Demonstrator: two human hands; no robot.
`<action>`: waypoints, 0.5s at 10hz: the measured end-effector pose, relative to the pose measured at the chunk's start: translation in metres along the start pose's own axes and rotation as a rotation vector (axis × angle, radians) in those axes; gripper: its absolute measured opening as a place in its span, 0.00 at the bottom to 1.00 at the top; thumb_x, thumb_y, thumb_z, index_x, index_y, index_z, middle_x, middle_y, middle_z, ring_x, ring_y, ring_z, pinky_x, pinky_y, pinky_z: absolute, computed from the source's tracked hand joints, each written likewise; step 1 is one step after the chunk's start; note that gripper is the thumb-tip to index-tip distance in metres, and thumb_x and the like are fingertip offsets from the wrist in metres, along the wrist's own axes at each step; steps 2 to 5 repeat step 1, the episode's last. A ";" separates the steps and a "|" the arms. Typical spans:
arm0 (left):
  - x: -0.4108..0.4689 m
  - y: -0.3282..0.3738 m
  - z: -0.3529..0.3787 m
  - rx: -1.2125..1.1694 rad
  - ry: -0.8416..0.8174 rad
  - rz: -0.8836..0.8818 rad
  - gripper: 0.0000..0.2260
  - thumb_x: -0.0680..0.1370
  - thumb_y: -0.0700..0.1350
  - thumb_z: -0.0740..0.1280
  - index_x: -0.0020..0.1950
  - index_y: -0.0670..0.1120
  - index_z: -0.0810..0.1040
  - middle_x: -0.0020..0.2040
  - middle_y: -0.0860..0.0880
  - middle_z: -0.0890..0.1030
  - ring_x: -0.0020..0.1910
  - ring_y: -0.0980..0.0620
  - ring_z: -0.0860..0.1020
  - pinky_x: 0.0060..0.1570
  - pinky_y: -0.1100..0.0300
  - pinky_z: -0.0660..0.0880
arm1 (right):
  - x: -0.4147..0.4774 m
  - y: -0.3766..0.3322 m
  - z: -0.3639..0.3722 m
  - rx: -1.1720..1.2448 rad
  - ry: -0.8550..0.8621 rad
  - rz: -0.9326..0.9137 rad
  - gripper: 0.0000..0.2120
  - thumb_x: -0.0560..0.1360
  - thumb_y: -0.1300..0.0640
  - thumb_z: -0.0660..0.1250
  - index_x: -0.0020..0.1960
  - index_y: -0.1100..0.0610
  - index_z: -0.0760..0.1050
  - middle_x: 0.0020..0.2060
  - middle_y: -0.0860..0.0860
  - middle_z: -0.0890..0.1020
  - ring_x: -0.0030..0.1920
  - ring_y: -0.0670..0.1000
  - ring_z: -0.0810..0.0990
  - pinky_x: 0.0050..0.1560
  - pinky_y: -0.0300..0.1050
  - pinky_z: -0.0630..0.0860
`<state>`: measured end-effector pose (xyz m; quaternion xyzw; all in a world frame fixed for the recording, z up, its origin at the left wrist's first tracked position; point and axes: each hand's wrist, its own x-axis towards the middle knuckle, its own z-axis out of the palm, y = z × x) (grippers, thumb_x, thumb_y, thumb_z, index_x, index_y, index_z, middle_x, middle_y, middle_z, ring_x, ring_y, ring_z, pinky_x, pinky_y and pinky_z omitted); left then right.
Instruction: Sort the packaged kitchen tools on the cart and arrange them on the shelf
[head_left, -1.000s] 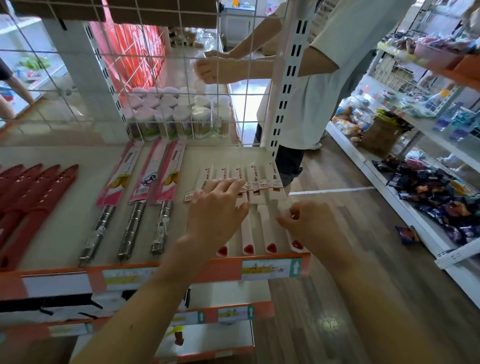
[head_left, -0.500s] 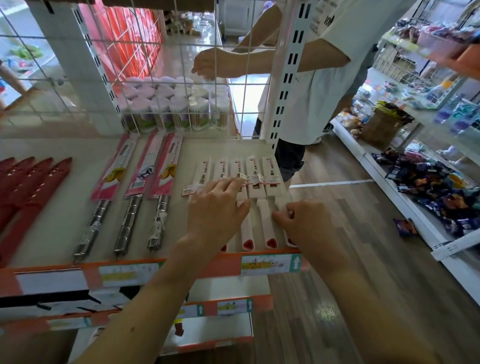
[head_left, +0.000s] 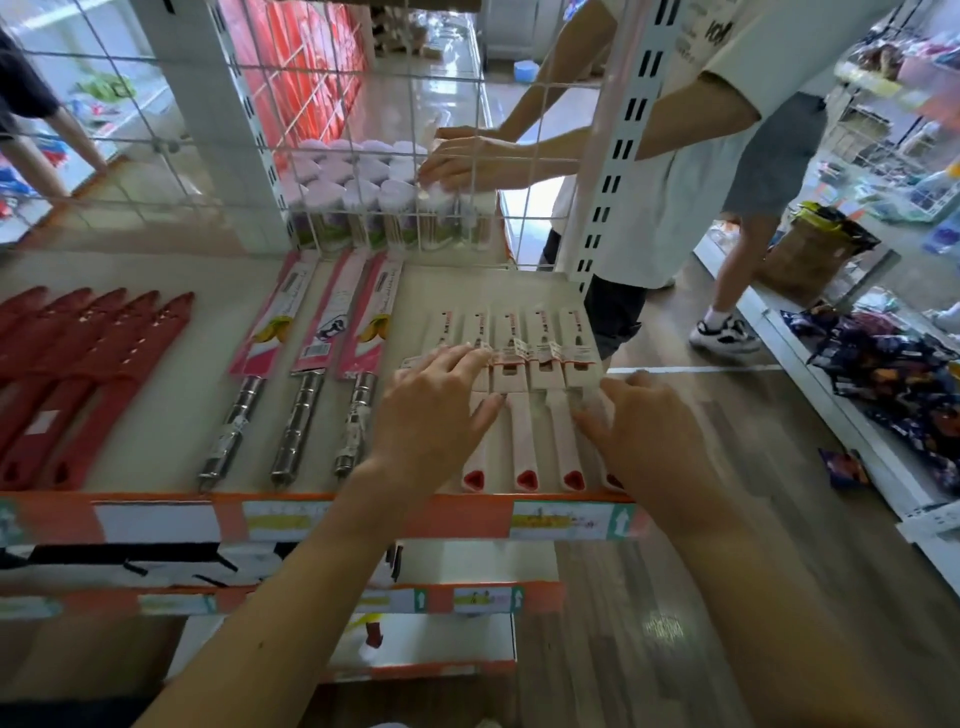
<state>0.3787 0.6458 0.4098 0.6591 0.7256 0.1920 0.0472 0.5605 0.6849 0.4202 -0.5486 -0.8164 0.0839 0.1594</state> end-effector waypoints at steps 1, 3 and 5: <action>-0.001 -0.008 -0.010 -0.001 0.017 -0.041 0.23 0.78 0.53 0.61 0.72 0.50 0.65 0.73 0.50 0.66 0.73 0.52 0.63 0.69 0.51 0.63 | 0.012 -0.007 0.005 0.023 -0.028 -0.024 0.14 0.77 0.53 0.63 0.60 0.58 0.76 0.57 0.54 0.77 0.50 0.49 0.76 0.41 0.28 0.69; -0.001 -0.008 -0.010 -0.001 0.017 -0.041 0.23 0.78 0.53 0.61 0.72 0.50 0.65 0.73 0.50 0.66 0.73 0.52 0.63 0.69 0.51 0.63 | 0.012 -0.007 0.005 0.023 -0.028 -0.024 0.14 0.77 0.53 0.63 0.60 0.58 0.76 0.57 0.54 0.77 0.50 0.49 0.76 0.41 0.28 0.69; -0.001 -0.008 -0.010 -0.001 0.017 -0.041 0.23 0.78 0.53 0.61 0.72 0.50 0.65 0.73 0.50 0.66 0.73 0.52 0.63 0.69 0.51 0.63 | 0.012 -0.007 0.005 0.023 -0.028 -0.024 0.14 0.77 0.53 0.63 0.60 0.58 0.76 0.57 0.54 0.77 0.50 0.49 0.76 0.41 0.28 0.69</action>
